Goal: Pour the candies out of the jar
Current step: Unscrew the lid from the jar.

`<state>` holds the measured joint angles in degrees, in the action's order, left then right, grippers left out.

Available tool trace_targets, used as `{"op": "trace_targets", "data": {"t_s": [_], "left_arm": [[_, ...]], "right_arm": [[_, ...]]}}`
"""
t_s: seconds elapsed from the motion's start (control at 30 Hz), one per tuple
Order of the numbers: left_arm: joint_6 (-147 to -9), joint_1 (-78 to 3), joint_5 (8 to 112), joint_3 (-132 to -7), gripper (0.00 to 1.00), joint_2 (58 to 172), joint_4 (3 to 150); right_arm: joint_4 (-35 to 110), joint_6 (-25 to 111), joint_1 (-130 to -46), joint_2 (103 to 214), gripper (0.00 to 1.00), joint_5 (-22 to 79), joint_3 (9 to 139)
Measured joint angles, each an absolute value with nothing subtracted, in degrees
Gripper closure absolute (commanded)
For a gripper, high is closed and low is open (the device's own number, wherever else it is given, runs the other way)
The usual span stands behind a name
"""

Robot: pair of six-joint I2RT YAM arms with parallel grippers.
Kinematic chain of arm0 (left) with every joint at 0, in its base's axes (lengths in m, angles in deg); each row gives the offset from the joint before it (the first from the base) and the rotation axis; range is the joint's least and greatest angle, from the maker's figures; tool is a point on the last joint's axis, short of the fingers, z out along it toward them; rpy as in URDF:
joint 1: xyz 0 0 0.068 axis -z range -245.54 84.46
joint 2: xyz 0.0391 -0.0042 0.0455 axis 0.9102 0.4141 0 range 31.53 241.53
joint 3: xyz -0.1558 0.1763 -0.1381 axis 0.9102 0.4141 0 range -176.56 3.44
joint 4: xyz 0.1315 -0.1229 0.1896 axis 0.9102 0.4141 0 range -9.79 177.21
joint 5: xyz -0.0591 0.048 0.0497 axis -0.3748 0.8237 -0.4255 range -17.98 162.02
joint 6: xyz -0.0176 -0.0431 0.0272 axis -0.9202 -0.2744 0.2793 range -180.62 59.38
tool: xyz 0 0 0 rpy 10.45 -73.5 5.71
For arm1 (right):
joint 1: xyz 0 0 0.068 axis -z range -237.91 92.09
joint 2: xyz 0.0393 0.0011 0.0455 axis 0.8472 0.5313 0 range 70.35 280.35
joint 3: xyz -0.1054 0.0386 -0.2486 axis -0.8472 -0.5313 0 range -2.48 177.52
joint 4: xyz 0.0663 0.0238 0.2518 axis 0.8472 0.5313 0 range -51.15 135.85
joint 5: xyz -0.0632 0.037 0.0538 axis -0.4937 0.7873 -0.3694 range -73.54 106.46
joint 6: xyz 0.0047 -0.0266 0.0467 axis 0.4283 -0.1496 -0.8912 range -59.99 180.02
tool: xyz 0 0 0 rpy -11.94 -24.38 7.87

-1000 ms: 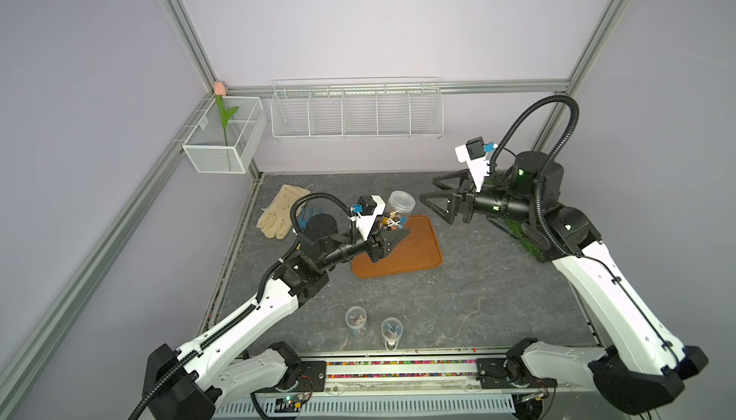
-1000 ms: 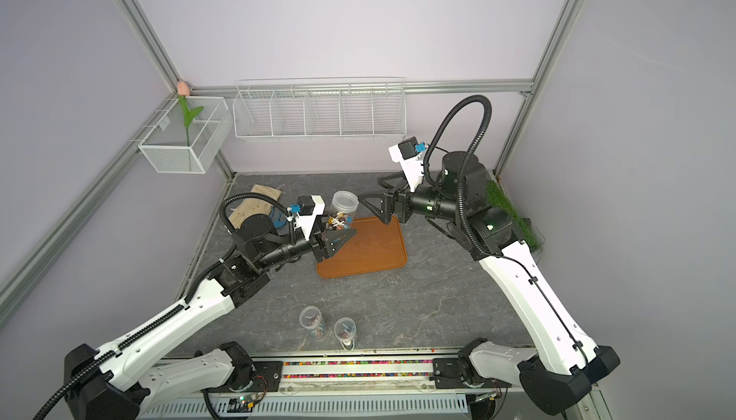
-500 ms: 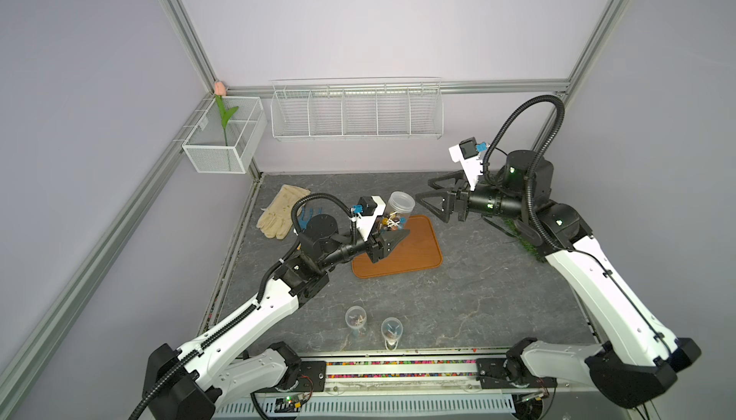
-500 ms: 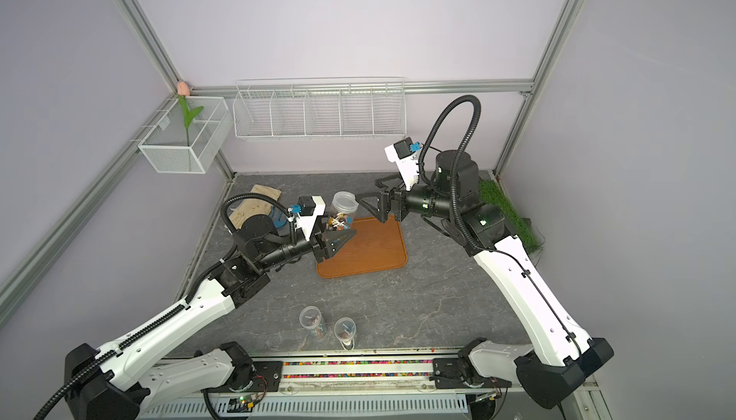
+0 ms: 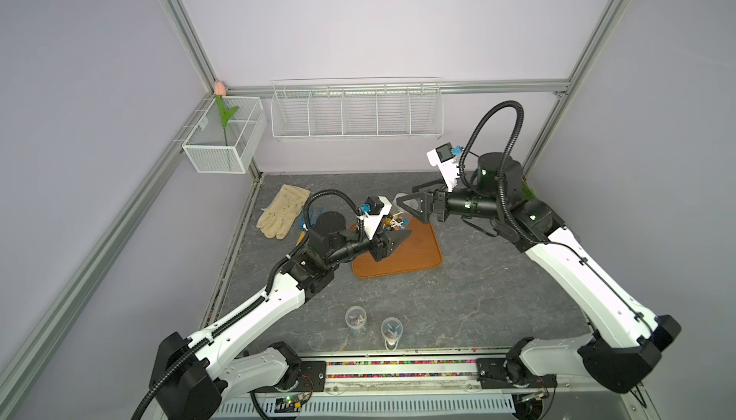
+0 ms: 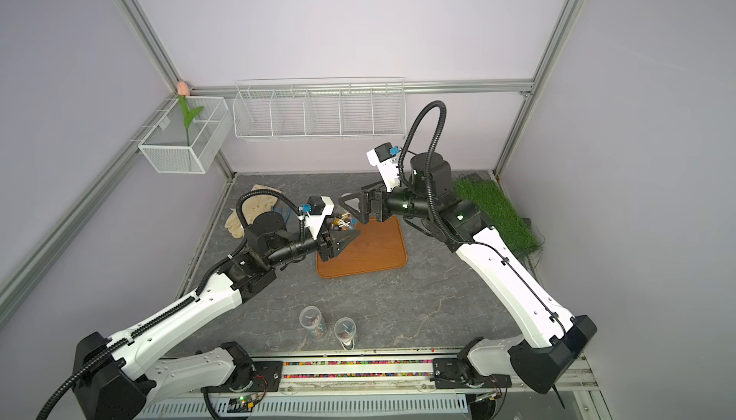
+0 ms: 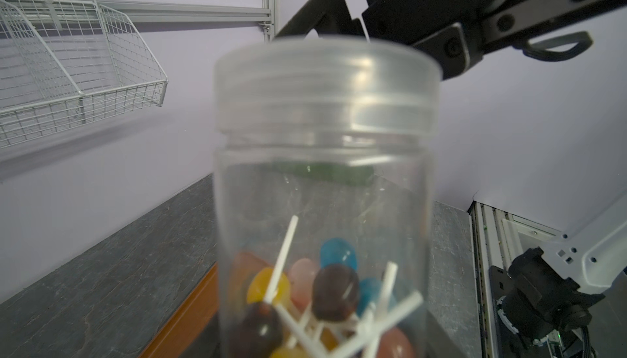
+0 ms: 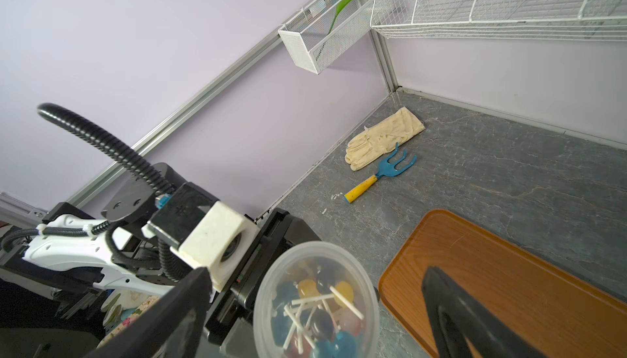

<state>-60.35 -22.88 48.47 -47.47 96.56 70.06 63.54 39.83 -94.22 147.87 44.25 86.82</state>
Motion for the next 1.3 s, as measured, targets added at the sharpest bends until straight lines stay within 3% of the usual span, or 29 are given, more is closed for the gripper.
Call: {"op": "trace_targets", "data": {"t_s": [0.2, 0.5, 0.77, 1.07, 1.3], "left_arm": [[-60.3, -22.9, 48.7, -47.5, 0.58, 96.6, 69.6], [-60.5, -22.9, 49.5, -47.3, 0.58, 96.6, 69.8], [-61.0, -22.9, 49.0, -47.3, 0.58, 96.5, 69.4], [-61.9, -22.8, 40.8, -49.7, 0.58, 94.8, 69.1], [-62.6, -22.7, 37.6, -50.3, 0.57, 93.9, 68.4]], "right_arm": [[64.0, 39.1, -95.5, 149.7, 0.13, 40.6, 86.8], [62.3, 37.8, -96.6, 149.9, 0.43, 40.0, 86.8], [62.0, 41.9, -96.2, 150.0, 0.47, 42.7, 87.2], [62.3, 58.3, -91.6, 151.2, 0.48, 67.0, 91.3], [62.6, 63.5, -91.5, 152.0, 0.47, 73.8, 93.4]]}}
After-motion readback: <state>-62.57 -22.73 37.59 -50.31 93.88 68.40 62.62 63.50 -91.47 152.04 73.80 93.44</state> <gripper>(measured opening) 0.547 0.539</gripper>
